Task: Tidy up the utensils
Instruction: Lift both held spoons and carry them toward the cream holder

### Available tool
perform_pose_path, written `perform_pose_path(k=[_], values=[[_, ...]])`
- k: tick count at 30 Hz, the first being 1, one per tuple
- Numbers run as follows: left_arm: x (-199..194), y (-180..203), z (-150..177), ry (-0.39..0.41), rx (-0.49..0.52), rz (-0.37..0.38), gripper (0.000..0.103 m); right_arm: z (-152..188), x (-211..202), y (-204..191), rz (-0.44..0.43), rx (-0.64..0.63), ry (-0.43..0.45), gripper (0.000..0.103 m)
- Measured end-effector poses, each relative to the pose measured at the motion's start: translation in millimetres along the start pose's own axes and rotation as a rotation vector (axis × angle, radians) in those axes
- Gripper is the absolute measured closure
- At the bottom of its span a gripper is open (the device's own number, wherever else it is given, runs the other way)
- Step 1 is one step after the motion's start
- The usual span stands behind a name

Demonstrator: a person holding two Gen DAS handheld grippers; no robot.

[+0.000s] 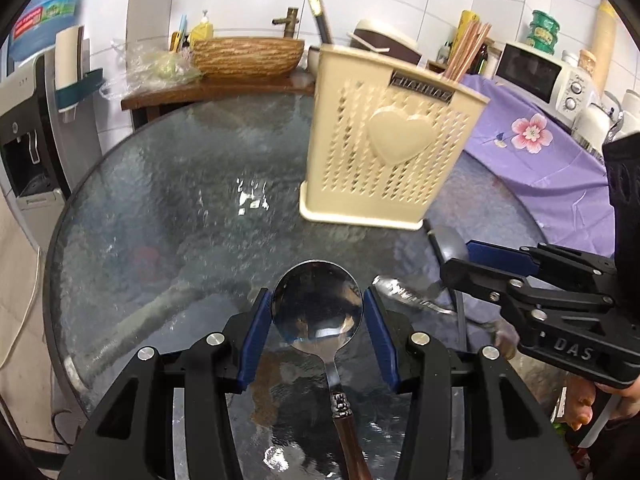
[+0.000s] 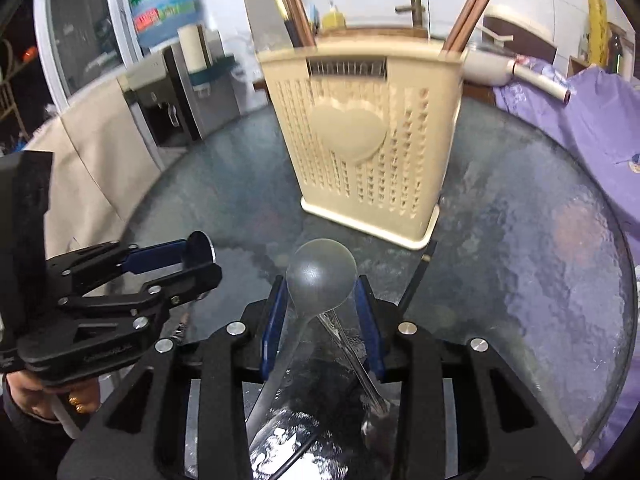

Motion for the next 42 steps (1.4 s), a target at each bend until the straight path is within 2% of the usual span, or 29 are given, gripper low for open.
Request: perform_pose_path(k=[5,10,11,12,19,20,22,23,24,26,30,33,42], values=[[-18.3,10.0,-11.5,0.046,0.01,0.008,0.057,-3.8,-29.9,-11.7,-0.009,-0.058,0.08,0.067],[-30.6,19.2,-19.8,0.081,0.021,0.01,0.057,-3.1,-48.1,-17.9,0.007,-0.111,0.116,0.068],[-32.1,19.9,-20.9,0.086,0.02,0.01,0.057,-3.3,-51.2,-18.2,0.006,-0.115,0.123,0.096],[-32.7,18.8,-21.1,0.088,0.019,0.011,0.057,-3.4,-52.5,-18.4,-0.002,-0.118,0.12,0.1],[-36.2,20.6,-27.1,0.104,0.018,0.003,0.057,-3.5,-45.9,-11.9,0.001,-0.092,0.093,0.099],[-35.5,18.9,-26.4,0.102,0.017,0.001,0.057,-2.5,-43.3,-9.9,0.008,-0.09,0.086,0.096],[-32.2,16.3,-24.3,0.091,0.012,-0.005,0.057,-1.3,-36.9,-3.7,0.01,-0.067,0.063,0.079],[-31.1,14.5,-23.8,0.088,0.009,-0.007,0.057,-1.2,-35.3,-1.0,0.009,-0.053,0.067,0.052],[-30.0,13.0,-23.2,0.085,0.004,-0.007,0.057,-1.9,-33.4,2.7,0.012,-0.037,0.072,0.037],[-28.6,11.4,-22.6,0.082,0.001,-0.009,0.057,-3.6,-28.3,6.8,0.018,-0.023,0.074,0.038],[-27.7,10.6,-22.3,0.081,0.001,-0.008,0.057,-5.7,0.9,5.1,-0.006,-0.012,-0.012,0.049],[-27.2,6.6,-21.3,0.081,-0.011,-0.007,0.057,-5.0,27.7,4.6,0.009,0.009,-0.071,0.053],[-25.3,-23.4,-14.9,0.062,-0.073,-0.03,0.057,-3.0,81.8,8.7,0.108,0.02,-0.16,0.053]])
Point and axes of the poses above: each gripper's, at about its wrist camera, not at the fingertips, and x roughly the way its jaws point, y to its right, z to its underside, the point moved 7 cm from there along x, roughly the way its jaws point, and after that the axes turned 13 degrees about -z, right-handed, at the moved point
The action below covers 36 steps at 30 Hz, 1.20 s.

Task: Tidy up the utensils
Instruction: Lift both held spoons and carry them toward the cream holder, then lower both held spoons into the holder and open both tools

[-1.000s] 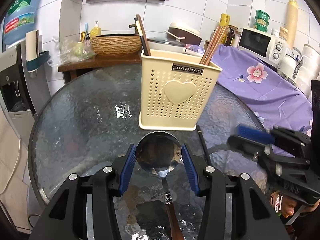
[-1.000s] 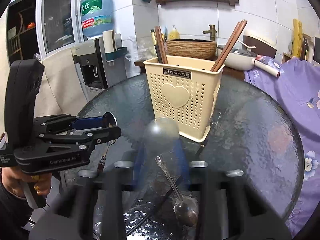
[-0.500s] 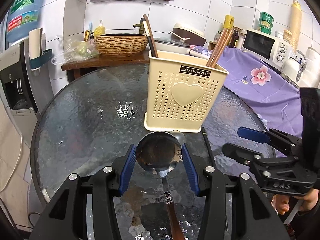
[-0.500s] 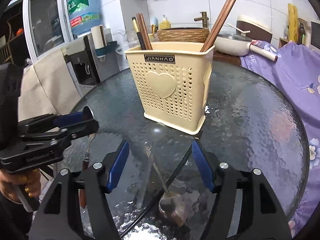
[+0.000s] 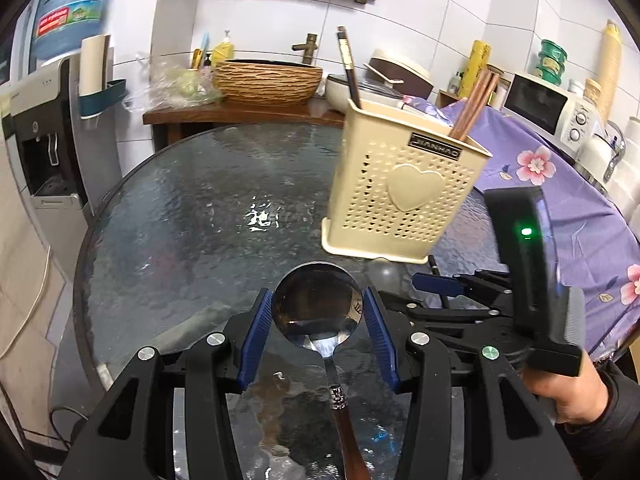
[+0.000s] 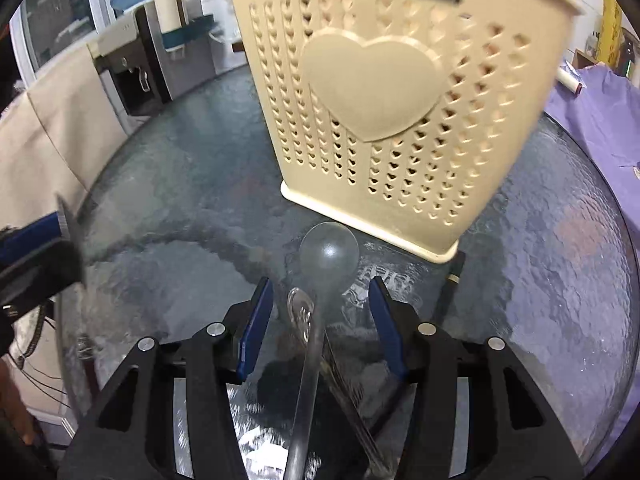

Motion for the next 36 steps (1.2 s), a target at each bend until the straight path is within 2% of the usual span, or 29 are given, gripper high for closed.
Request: perform_pose_path(k=[6,10,15,26,30,36], values=[[5.4,0.3,1.3,-0.007,0.001,0.004,0.057,-7.4,15.1,4.6,0.032,0.016,-0.007,0.054],[8.9,0.1,2.7,-0.014,-0.006,0.006,0.057,-13.1,19.8,1.7,0.061,-0.011,-0.001,0.065],[9.3,-1.0,2.4,-0.014,-0.006,0.005,0.057,-17.3,20.5,-0.3,0.041,-0.004,0.001,0.066],[-14.4,8.3,-18.7,0.053,0.01,0.031,0.057,-28.2,-71.4,-4.7,-0.145,0.029,0.205,0.066],[-26.0,15.1,-28.8,0.085,0.02,0.04,0.057,-24.1,-101.0,-6.6,-0.159,0.016,0.244,0.066],[-34.5,30.8,-32.1,0.102,0.05,0.055,0.057,-17.0,-122.4,-10.6,-0.162,-0.007,0.275,0.066]])
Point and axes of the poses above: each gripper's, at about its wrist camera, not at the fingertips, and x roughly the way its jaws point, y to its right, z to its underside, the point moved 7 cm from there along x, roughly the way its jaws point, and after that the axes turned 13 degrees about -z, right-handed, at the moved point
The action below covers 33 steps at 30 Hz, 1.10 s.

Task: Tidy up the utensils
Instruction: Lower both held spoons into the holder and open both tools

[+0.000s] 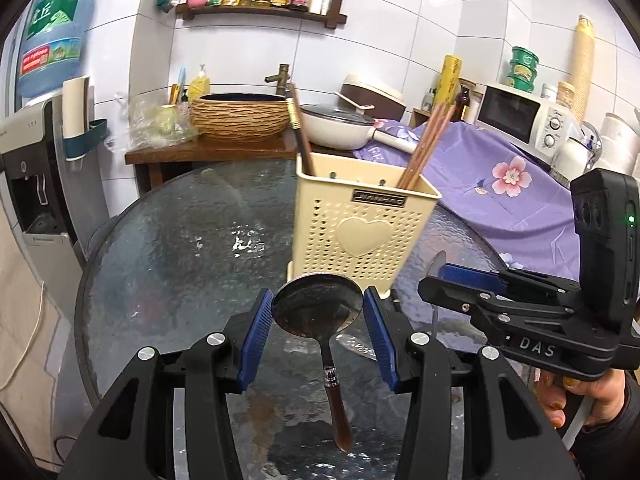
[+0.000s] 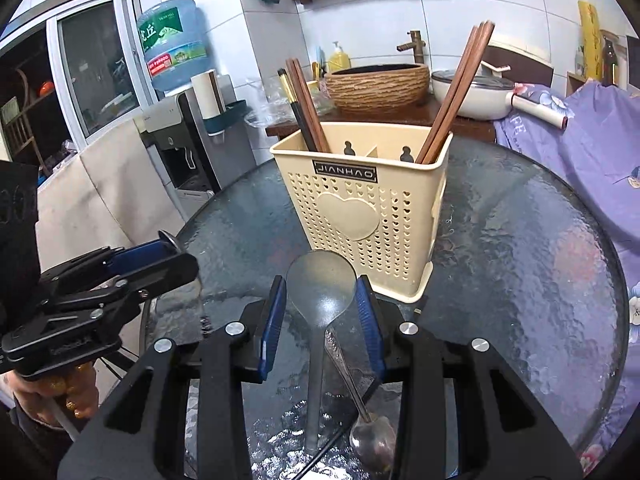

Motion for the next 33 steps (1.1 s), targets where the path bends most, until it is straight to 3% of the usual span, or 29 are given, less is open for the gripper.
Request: perform_pose_path(k=[6,12,20,23,28,33], values=[[-5.4,7.0,-11.5,0.013,0.007,0.015,0.057,-9.8,-17.7,-7.7,-0.028,-0.003,0.037,0.066],[-10.0,12.2,-42.9,0.052,0.027,0.009,0.058,-40.2,-38.6,-13.8,-0.024,-0.031,0.114,0.066],[-28.3,11.1,-116.8,0.145,0.002,0.012,0.058,-111.5,-63.5,-14.5,0.015,-0.076,0.251,0.066],[-31.1,10.8,-147.9,0.171,-0.027,0.014,0.058,-146.8,-71.3,-13.0,0.051,-0.092,0.324,0.066],[-25.8,3.7,-195.9,0.241,-0.081,-0.047,0.058,-190.7,-73.0,-5.2,0.128,-0.111,0.415,0.066],[-0.7,6.2,-200.1,0.235,-0.092,-0.08,0.058,-196.2,-57.0,9.5,0.205,-0.124,0.453,0.066]])
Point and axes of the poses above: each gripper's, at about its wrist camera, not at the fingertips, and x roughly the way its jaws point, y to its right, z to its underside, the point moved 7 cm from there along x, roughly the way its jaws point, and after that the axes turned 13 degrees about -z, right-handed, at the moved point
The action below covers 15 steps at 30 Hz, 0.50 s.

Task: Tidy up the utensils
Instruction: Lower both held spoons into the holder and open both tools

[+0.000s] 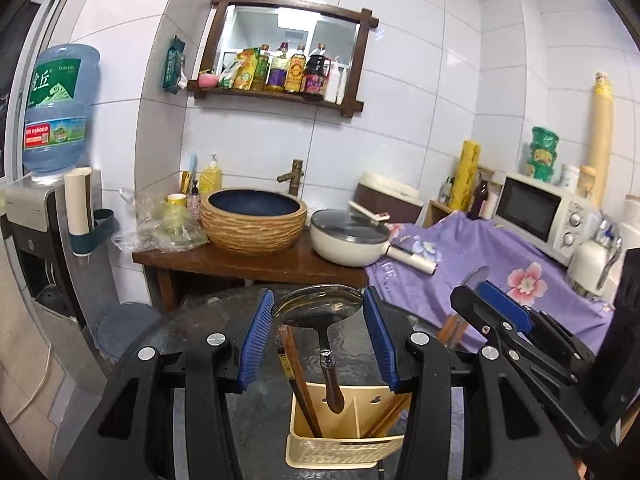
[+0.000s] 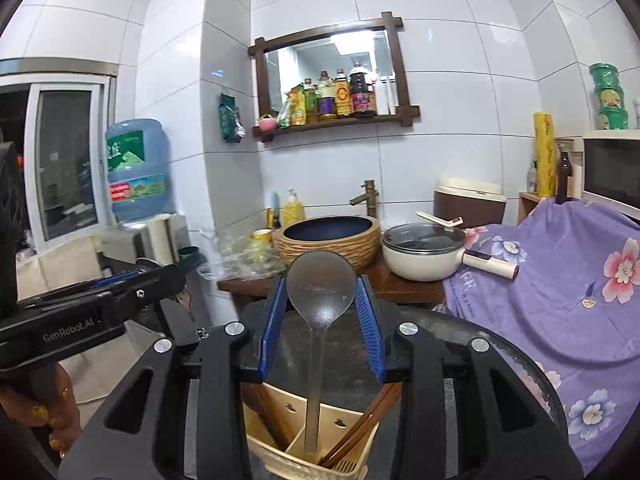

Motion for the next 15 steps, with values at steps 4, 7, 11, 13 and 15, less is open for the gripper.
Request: perform_pose_path(k=[4,7,11,13,15], values=[[18.5,0.9,26.8,-0.02,-0.003,-0.025,0.058,27.0,14.1,5.4,0.037,-0.032,-0.023,0.066],[21.9,0.5,42.7,-0.034,-0.005,-0.018,0.058,47.4,20.2,5.7,0.054,-0.059,-0.042,0.066],[26.1,4.0,60.9,-0.056,0.014,-0.013,0.058,72.0,22.2,5.8,0.058,-0.075,-0.062,0.066],[28.9,3.7,68.0,-0.071,0.016,-0.011,0.058,83.3,22.7,6.6,0.065,-0.084,-0.076,0.066],[31.5,4.1,75.5,-0.086,0.021,-0.01,0.058,93.1,21.9,6.4,0.067,-0.085,-0.088,0.066]])
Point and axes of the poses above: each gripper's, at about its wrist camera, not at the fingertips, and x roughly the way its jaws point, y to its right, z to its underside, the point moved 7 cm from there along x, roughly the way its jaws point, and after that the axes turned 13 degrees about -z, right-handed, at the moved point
